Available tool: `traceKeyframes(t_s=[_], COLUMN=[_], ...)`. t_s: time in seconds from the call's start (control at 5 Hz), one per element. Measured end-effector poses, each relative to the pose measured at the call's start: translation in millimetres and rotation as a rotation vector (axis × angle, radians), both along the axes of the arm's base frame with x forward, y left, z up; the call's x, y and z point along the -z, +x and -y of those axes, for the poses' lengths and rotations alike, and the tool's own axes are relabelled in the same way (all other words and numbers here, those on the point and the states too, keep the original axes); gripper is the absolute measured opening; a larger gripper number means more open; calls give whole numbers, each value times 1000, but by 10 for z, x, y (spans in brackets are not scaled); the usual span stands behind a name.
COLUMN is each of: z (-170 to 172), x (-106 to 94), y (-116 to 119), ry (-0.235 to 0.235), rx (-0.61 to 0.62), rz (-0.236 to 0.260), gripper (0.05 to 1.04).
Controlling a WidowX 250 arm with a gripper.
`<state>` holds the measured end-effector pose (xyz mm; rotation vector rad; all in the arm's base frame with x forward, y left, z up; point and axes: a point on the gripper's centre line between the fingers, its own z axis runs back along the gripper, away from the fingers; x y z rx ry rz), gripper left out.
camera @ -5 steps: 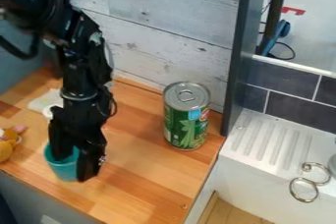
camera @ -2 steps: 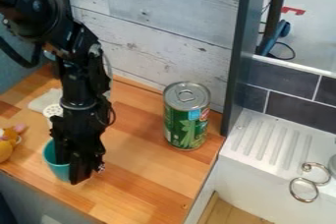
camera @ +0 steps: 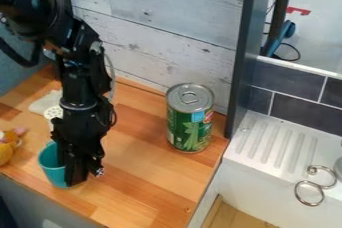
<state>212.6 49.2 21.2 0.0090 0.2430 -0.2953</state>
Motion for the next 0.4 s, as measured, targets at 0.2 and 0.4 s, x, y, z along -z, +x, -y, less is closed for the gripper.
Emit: traceKeyframes(t_s=[0.2, 0.4], z=[-5, -88], x=[-293, -734], y=[12, 148], ry=[3, 0], rx=[15, -2], rz=[26, 116], gripper=[112, 112])
